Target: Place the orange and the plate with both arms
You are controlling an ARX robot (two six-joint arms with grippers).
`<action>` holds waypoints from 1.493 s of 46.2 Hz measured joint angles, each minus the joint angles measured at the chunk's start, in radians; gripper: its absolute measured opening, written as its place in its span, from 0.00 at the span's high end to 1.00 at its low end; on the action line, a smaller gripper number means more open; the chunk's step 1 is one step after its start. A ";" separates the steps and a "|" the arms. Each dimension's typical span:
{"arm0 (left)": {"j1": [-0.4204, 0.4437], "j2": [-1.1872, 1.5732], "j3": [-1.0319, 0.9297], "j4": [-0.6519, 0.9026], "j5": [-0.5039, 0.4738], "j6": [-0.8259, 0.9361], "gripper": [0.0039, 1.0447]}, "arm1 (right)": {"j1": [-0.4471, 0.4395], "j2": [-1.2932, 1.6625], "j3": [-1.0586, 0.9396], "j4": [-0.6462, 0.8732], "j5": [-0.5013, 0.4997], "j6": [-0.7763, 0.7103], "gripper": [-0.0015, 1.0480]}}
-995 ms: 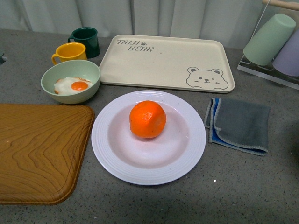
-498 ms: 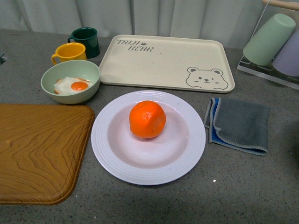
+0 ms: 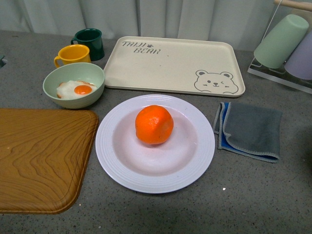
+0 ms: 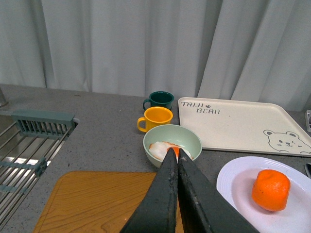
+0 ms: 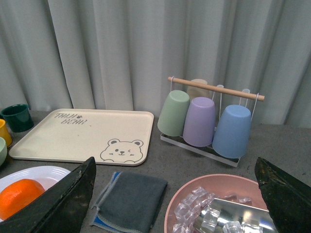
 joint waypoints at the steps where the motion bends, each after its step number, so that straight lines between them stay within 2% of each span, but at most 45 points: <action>1: 0.000 0.000 0.000 0.000 0.000 0.000 0.97 | 0.000 0.000 0.000 0.000 0.000 0.000 0.09; 5: 0.000 -0.001 0.000 0.000 0.000 -0.001 0.95 | 0.000 0.000 0.000 0.000 0.000 0.000 0.09; 8: 0.000 -0.001 0.000 0.000 0.000 0.000 0.85 | 0.006 0.000 -0.002 0.007 0.015 -0.019 0.09; 12: 0.000 -0.001 0.000 0.000 0.000 0.000 0.71 | 0.076 0.084 0.002 0.154 0.166 -0.185 0.09; 15: 0.000 -0.002 0.000 -0.001 0.000 0.000 0.61 | 0.130 0.236 0.022 0.222 0.187 -0.213 0.09; 19: 0.000 -0.002 0.000 -0.001 0.000 0.000 0.44 | 0.192 0.577 0.071 0.332 0.109 -0.099 0.09; 26: 0.000 -0.002 0.000 -0.001 0.000 0.000 0.21 | 0.235 1.014 0.150 0.470 -0.039 0.177 0.09; 31: 0.000 -0.002 0.000 -0.001 0.000 0.000 0.06 | 0.245 1.224 0.206 0.491 -0.133 0.330 0.09; 40: 0.000 -0.002 0.000 -0.001 0.000 0.000 0.06 | 0.238 1.596 0.340 0.514 -0.295 0.555 0.09; 51: 0.000 -0.002 0.000 -0.001 0.000 0.000 0.06 | 0.232 1.876 0.496 0.549 -0.449 0.783 0.09; 66: 0.000 -0.002 0.000 -0.001 0.000 0.000 0.06 | 0.282 2.061 0.706 0.455 -0.475 0.975 0.09; 69: 0.000 -0.002 0.000 -0.001 0.000 0.000 0.06 | 0.297 2.088 0.750 0.402 -0.479 0.990 0.19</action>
